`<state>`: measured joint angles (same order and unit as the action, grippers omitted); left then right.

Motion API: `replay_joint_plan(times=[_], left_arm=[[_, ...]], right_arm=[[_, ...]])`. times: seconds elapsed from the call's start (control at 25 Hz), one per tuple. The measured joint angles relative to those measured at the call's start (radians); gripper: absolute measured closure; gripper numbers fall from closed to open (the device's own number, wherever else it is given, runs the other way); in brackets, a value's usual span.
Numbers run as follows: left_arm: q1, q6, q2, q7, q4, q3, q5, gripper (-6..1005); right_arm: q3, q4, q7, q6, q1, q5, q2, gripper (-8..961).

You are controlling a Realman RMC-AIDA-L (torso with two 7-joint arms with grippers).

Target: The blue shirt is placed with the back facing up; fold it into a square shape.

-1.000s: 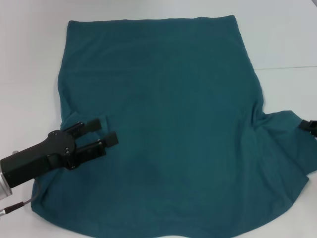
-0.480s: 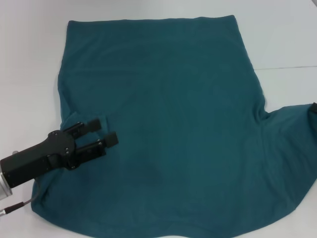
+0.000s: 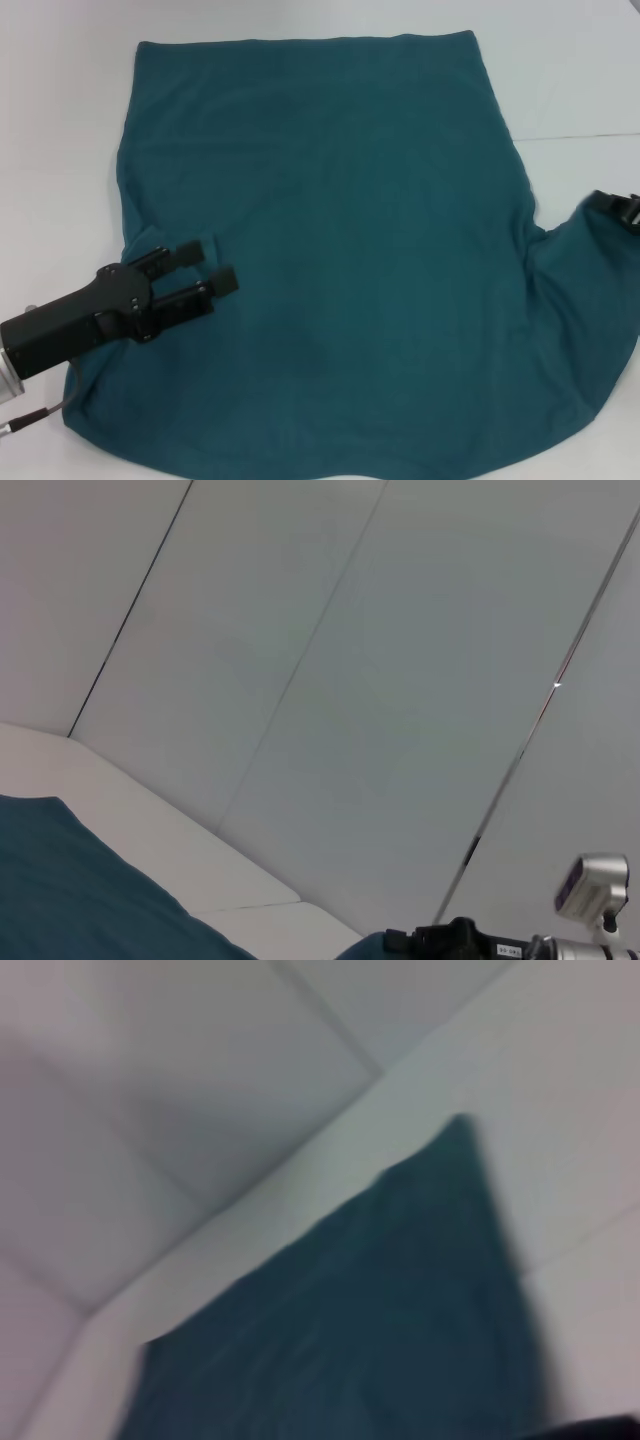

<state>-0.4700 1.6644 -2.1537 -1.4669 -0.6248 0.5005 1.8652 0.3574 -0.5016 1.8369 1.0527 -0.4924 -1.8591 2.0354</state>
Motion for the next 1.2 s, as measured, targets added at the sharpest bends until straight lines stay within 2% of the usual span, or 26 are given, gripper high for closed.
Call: replay_joint_plan(times=[0.24, 0.52, 0.68, 1.2], left_arm=[[-0.001, 0.000, 0.000, -0.003, -0.001, -0.001, 0.000, 129], [-0.001, -0.011, -0.001, -0.003, 0.001, -0.001, 0.000, 129], [0.006, -0.016, -0.003, -0.003, 0.002, -0.004, 0.000, 129], [0.008, -0.025, -0.002, -0.003, 0.002, -0.007, 0.000, 128]], right_arm=[[0.058, -0.001, 0.010, 0.153, -0.032, -0.001, 0.008, 947], [0.235, 0.011, 0.057, 0.119, -0.095, -0.008, 0.018, 946], [0.260, 0.001, 0.050, 0.133, -0.095, -0.009, 0.022, 829], [0.251, -0.018, 0.047, 0.185, -0.056, -0.002, -0.012, 485]])
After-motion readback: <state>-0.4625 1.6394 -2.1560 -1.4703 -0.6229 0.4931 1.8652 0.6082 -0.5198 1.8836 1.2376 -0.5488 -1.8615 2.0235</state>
